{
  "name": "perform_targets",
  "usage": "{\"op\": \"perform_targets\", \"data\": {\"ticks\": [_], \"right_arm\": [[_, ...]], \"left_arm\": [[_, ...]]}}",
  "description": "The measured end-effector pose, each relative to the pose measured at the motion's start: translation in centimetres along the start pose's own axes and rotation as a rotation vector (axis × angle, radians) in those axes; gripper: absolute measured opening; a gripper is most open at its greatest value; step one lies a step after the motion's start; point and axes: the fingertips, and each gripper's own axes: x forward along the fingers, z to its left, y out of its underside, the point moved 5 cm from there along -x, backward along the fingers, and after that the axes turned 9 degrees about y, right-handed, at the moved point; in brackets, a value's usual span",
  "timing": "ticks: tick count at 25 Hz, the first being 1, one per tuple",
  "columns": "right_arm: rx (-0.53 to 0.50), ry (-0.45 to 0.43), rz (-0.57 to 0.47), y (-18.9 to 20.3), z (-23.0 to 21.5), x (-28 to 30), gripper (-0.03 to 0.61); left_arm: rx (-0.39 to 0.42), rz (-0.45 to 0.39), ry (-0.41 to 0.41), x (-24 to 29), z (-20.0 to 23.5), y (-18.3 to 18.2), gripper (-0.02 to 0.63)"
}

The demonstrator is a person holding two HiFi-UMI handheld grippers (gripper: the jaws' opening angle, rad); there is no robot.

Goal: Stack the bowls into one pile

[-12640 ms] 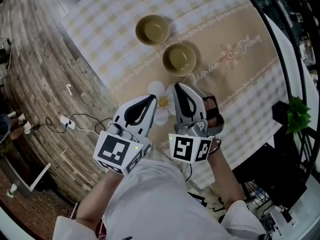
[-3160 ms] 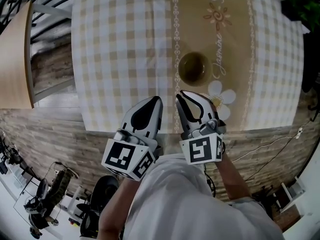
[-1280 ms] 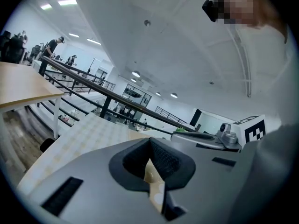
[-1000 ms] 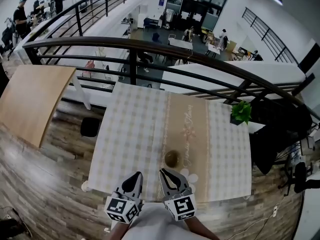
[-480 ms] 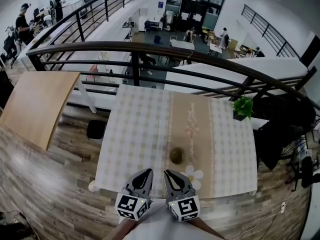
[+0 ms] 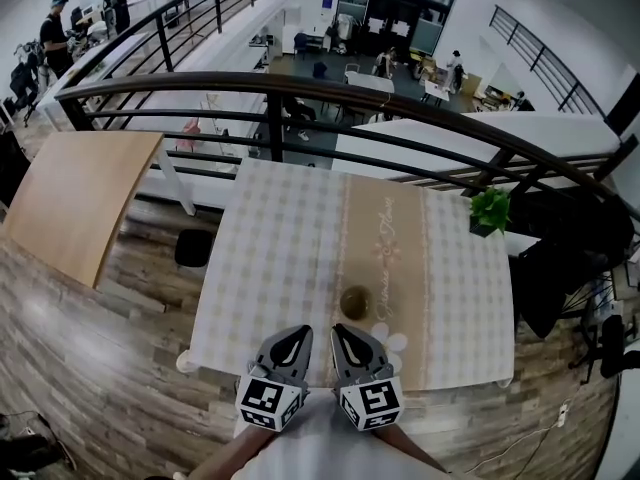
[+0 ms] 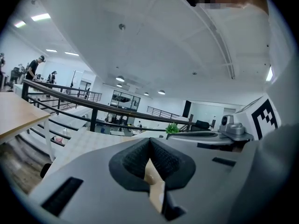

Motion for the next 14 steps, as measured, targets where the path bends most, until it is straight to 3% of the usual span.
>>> {"op": "perform_targets", "data": {"ticks": [14], "right_arm": [[0.005,-0.017,0.022,-0.17,0.34,0.69,0.043]], "left_arm": [[0.000,0.005,-0.007,-0.13,0.42,-0.35,0.017]]}}
